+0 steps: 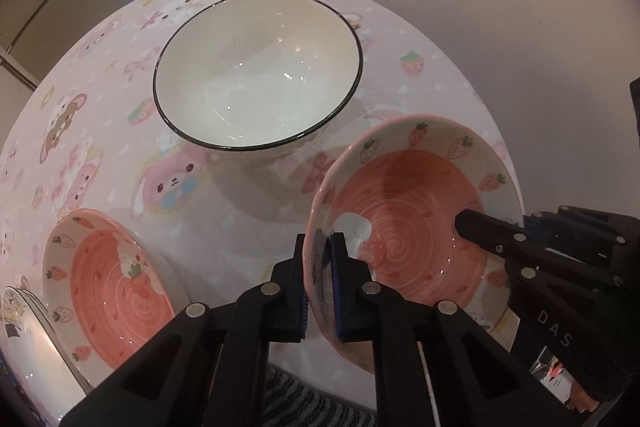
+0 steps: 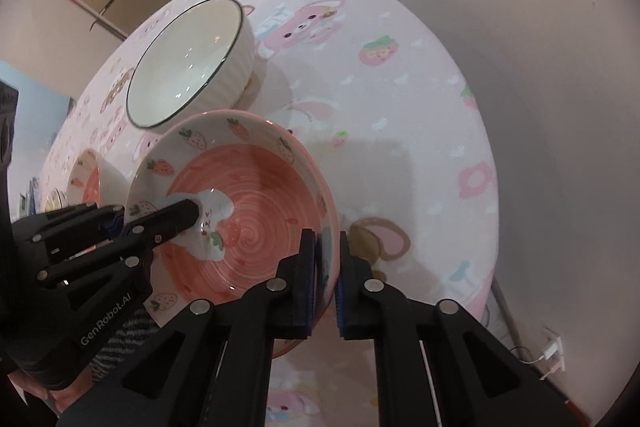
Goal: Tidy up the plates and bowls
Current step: 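Close both tools on opposite rims of a pink strawberry bowl and lift, then carry the pink bowl with both tools over the other pink bowl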
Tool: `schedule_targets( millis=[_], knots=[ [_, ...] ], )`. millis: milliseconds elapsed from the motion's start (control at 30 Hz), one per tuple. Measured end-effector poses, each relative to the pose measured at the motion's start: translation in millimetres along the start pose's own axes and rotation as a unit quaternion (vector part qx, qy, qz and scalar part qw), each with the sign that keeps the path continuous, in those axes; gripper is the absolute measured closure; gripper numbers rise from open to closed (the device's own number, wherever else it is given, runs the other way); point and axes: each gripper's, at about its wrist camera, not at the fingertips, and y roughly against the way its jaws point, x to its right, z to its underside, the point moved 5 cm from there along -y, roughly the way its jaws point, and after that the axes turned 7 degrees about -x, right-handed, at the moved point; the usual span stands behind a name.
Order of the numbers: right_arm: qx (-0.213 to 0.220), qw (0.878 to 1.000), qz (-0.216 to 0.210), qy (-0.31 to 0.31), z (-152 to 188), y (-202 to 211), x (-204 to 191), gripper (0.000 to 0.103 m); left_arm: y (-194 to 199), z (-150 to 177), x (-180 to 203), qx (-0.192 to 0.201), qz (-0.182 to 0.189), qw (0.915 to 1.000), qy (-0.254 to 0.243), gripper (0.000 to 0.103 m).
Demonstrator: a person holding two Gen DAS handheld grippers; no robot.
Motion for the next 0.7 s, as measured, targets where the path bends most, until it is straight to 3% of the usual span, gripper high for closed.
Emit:
schedule_targets(
  millis=[367, 700],
  knots=[
    [0.027, 0.999, 0.008, 0.022, 6, 40, -18, 0.095, 56, 16, -6, 0.039, -0.004, 0.9992, -0.001, 0.093],
    [0.068, 0.995, -0.01, 0.076, 3, 82, -92, 0.095, 124, 48, -51, 0.099, -0.028, 0.9939, 0.041, 0.093]
  ],
)
